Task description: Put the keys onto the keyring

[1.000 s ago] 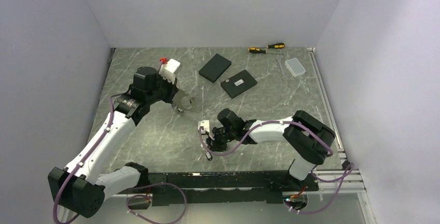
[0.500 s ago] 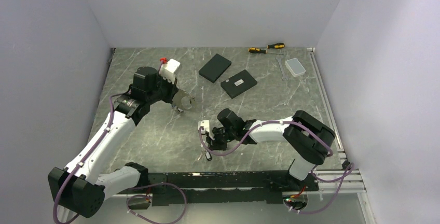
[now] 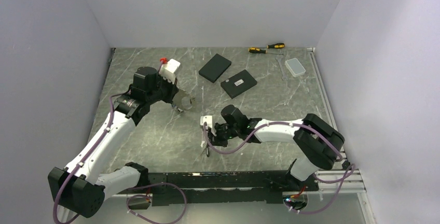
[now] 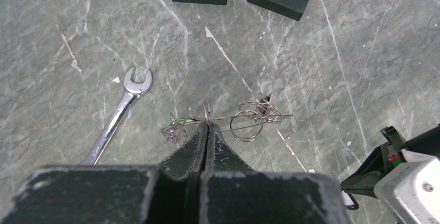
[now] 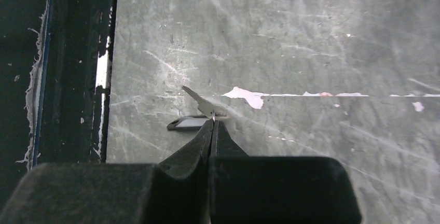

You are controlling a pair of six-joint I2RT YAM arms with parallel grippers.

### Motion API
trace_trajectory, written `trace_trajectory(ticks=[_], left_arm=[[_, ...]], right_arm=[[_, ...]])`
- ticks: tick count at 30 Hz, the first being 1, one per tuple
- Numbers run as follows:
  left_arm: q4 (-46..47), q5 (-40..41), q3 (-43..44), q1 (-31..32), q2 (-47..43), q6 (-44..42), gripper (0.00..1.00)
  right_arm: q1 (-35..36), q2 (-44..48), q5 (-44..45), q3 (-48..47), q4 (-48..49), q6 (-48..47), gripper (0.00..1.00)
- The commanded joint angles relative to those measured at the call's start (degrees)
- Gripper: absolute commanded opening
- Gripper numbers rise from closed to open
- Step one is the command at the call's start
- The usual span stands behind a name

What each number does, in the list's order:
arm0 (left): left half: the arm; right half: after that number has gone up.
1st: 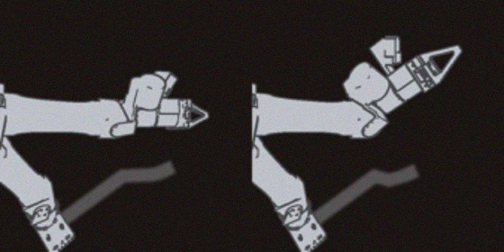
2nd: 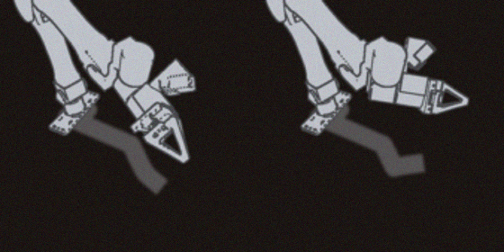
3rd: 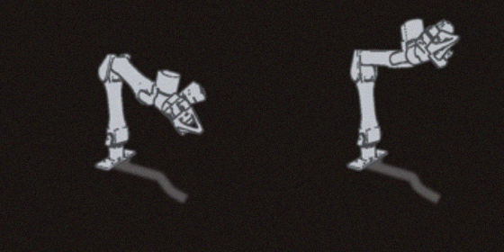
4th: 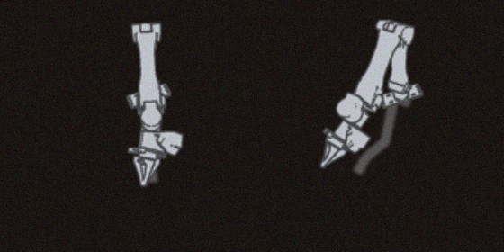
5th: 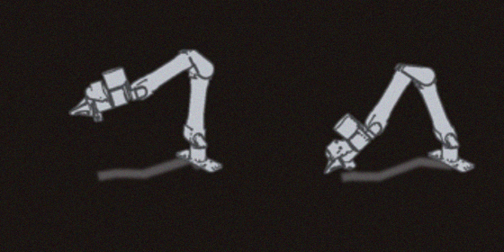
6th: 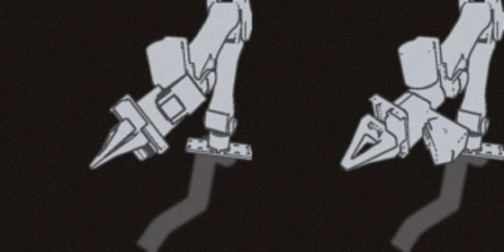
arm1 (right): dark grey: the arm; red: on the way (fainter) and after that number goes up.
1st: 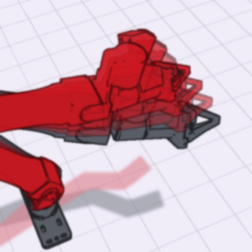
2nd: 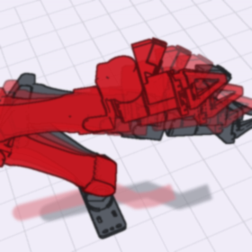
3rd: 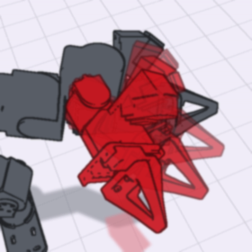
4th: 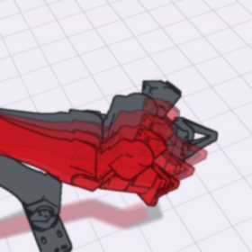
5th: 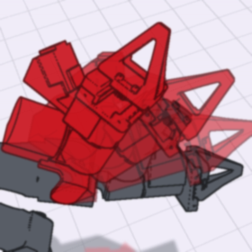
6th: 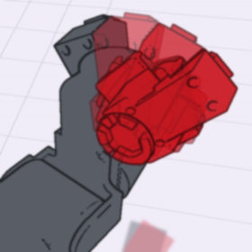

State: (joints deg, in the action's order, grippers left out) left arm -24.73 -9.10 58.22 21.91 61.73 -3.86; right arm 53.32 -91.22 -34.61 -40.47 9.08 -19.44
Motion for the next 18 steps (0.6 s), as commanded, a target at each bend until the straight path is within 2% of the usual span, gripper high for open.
trace_trajectory(ticks=[1,10,18], left_arm=[[3.15,-1.43,1.81,-0.2,-0.94,-0.71,0.0],[3.97,-2.72,1.32,-0.2,-1.32,-1.19,0.0],[4.96,-9.3,0.93,-0.2,-1.63,-2.1,0.0]], right_arm=[[-0.82,5.38,-0.21,1.19,1.55,0.7,0.0],[-1.29,13.45,6.35,2.96,2.52,4.69,0.0],[-1.37,21.51,20.8,2.21,-1.2,6.91,0.0]])
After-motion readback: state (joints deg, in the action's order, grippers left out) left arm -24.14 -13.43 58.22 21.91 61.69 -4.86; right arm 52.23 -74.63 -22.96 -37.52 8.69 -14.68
